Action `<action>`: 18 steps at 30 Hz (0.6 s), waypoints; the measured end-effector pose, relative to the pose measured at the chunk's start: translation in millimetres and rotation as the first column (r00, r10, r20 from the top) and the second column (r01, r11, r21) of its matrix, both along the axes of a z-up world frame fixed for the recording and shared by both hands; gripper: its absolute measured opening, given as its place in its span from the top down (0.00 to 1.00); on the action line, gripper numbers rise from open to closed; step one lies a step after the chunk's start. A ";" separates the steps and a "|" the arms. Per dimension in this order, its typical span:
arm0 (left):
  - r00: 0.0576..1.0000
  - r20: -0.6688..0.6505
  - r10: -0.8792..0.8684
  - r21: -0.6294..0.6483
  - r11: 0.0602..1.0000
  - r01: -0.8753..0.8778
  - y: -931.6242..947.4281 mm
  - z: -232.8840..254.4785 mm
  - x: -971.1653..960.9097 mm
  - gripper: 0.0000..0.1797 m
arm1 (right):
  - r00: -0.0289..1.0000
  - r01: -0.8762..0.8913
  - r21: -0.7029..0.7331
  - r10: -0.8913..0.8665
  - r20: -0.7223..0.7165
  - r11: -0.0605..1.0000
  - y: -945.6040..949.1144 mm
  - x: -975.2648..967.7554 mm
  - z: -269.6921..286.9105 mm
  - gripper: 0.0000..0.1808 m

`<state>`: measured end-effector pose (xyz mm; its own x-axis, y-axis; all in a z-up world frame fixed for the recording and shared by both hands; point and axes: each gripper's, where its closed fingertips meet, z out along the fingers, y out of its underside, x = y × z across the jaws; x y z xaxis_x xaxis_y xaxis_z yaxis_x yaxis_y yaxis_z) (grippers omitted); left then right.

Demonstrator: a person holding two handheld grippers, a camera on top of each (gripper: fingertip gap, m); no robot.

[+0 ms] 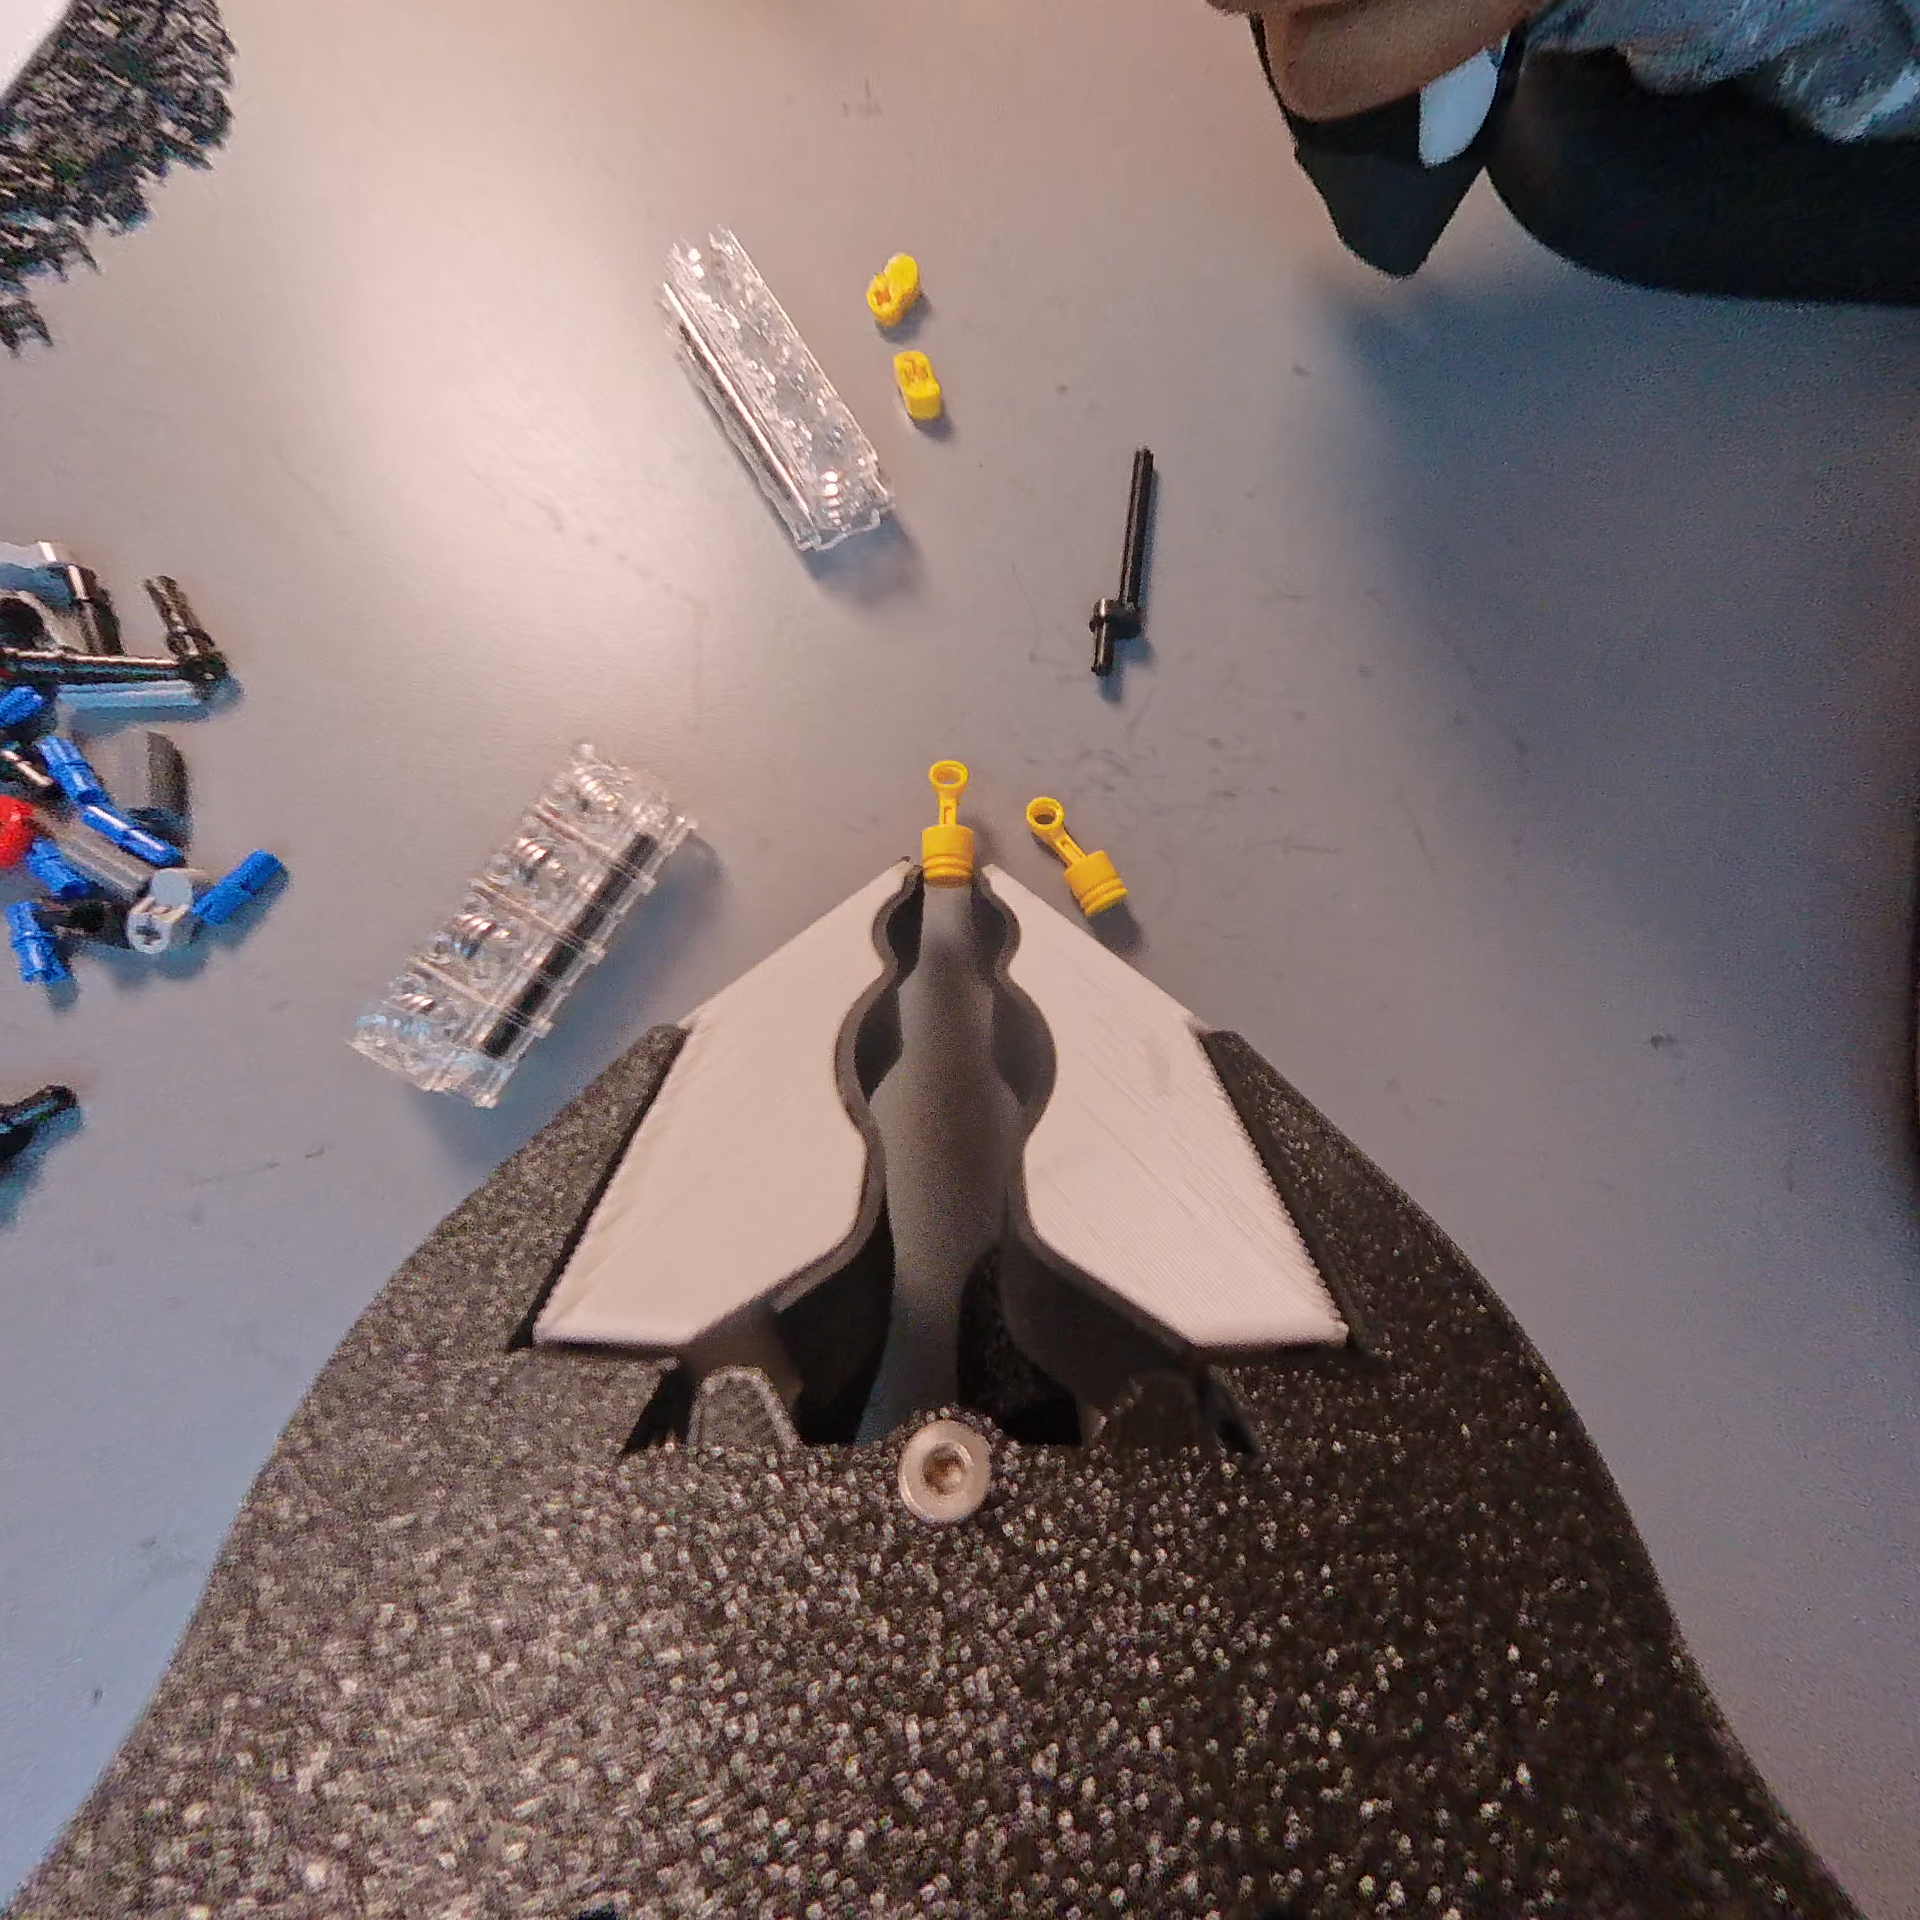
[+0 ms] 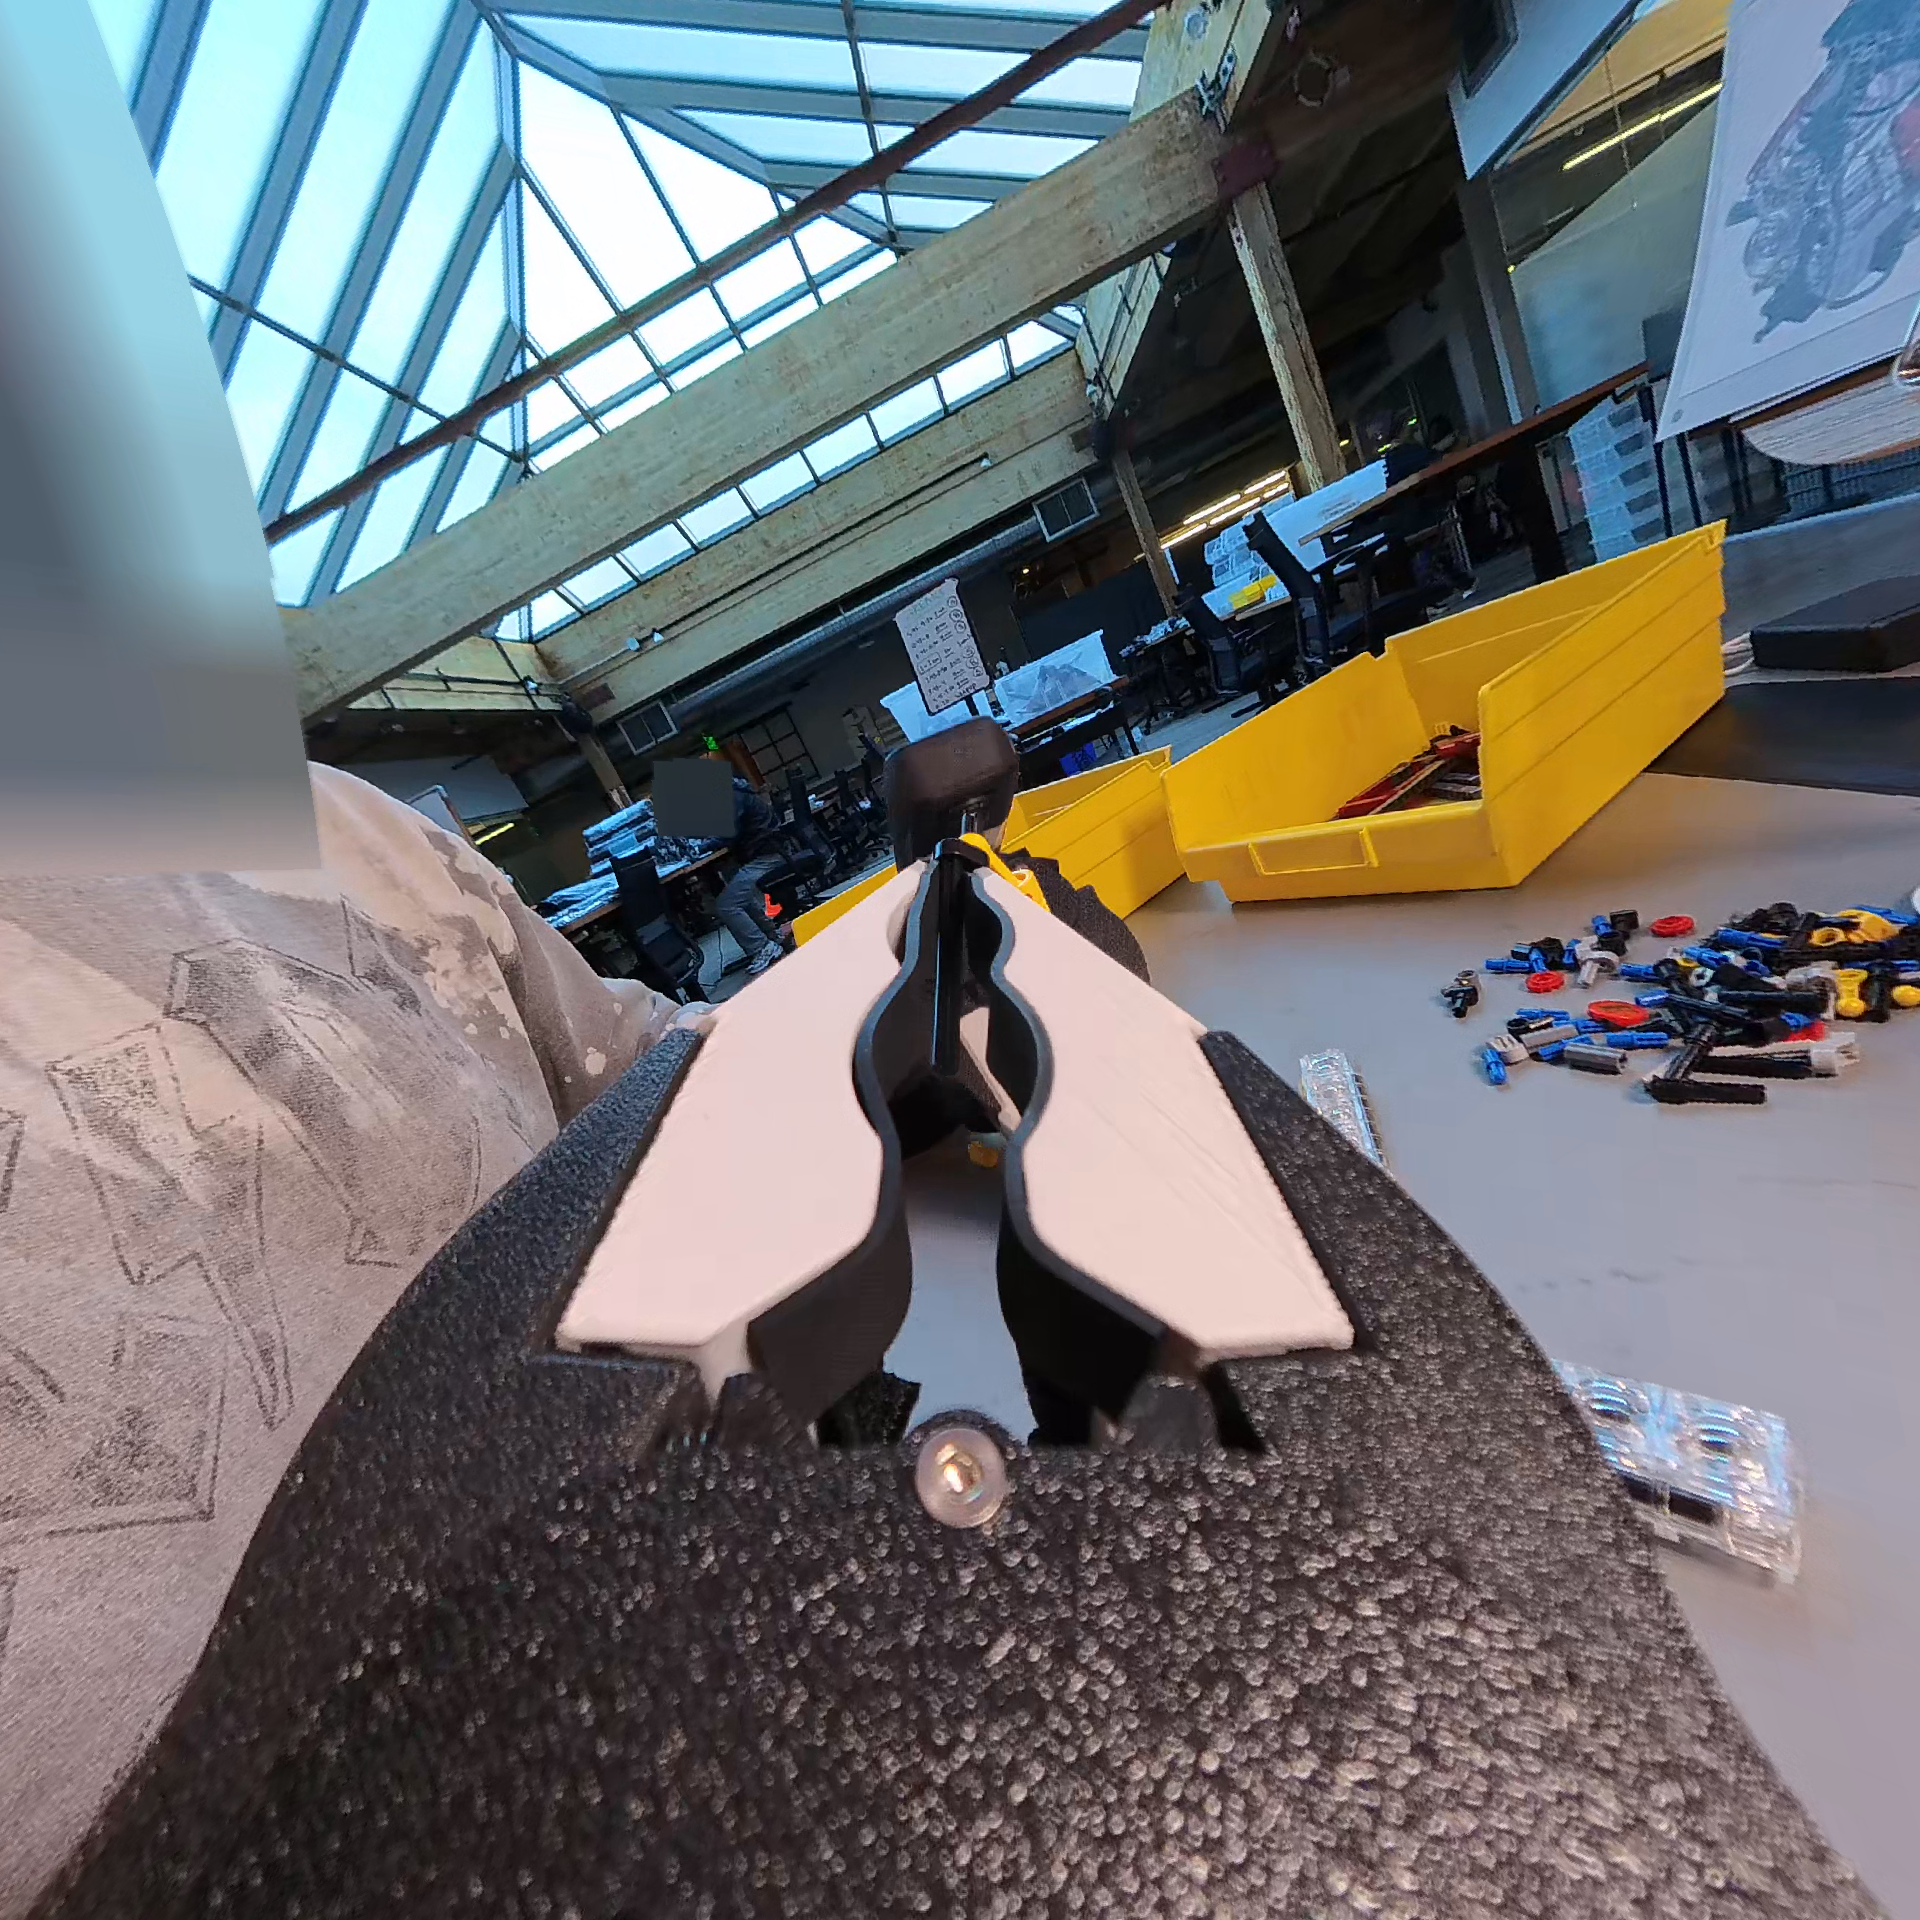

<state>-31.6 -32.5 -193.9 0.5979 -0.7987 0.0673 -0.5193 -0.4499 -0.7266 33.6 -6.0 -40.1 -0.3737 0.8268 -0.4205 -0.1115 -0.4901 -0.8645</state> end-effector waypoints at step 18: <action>0.967 0.247 0.063 0.038 0.996 -0.074 11.8 37.5 1.0 0.96 | 1.000 -0.007 -0.005 0.007 0.000 1.000 -1.4 -0.9 -1.1 0.98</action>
<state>-30.5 -20.7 -156.4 0.6212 -0.7621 0.1824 -0.2914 -0.4408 -0.8490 32.7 -7.4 -41.1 -0.3794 0.8221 -0.4244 -0.1086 -0.4951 -0.8620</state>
